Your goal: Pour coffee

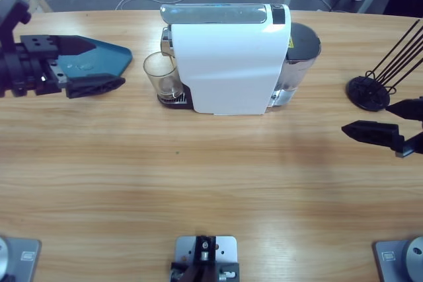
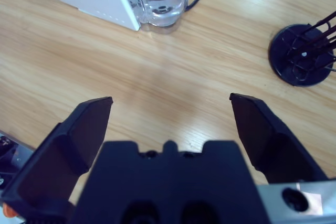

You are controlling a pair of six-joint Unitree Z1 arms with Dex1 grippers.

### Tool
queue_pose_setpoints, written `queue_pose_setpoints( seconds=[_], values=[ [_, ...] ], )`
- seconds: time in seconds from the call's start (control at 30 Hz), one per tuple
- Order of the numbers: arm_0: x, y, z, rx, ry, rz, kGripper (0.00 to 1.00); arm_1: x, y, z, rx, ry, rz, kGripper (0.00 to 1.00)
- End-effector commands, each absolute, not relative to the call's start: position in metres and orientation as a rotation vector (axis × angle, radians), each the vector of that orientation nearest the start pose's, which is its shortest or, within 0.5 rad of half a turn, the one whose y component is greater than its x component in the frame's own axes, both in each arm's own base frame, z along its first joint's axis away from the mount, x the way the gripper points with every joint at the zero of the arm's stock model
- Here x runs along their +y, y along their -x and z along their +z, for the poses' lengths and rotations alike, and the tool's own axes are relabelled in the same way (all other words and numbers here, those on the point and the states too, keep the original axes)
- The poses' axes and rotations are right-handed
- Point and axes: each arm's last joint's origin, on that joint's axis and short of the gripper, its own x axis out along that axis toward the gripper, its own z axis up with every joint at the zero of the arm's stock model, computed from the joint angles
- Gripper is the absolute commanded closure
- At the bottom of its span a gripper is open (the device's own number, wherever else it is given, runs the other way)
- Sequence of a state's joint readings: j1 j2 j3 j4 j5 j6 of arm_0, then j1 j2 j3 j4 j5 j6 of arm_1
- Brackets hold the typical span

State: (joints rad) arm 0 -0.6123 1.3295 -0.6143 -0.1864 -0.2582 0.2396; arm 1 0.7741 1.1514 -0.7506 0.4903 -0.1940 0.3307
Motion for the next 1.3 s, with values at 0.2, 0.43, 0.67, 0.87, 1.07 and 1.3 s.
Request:
queue_pose_setpoints(
  seconds=[0.2,0.43,0.67,0.87,1.07,1.3],
  values=[
    [-0.1391,-0.1754,0.2775,0.455,-0.315,-0.929,0.000,0.0932,-0.1076,0.2916,0.845,0.126,0.409,0.000],
    [-0.1395,-0.1753,0.2763,0.463,-0.309,-0.937,0.000,0.0929,-0.1074,0.2907,0.843,0.127,0.406,0.000],
    [-0.1397,-0.1756,0.2762,0.462,-0.310,-0.937,0.000,0.0926,-0.1070,0.2898,0.845,0.127,0.407,0.000],
    [-0.1401,-0.1760,0.2755,0.466,-0.309,-0.937,0.000,0.0930,-0.1073,0.2894,0.845,0.126,0.408,0.000],
    [-0.1398,-0.1753,0.2753,0.466,-0.308,-0.940,0.000,0.0925,-0.1066,0.2894,0.842,0.123,0.412,0.000],
    [-0.1389,-0.1713,0.2736,0.470,-0.289,-1.000,0.000,0.0917,-0.1056,0.2891,0.841,0.120,0.414,0.000]
  ],
)
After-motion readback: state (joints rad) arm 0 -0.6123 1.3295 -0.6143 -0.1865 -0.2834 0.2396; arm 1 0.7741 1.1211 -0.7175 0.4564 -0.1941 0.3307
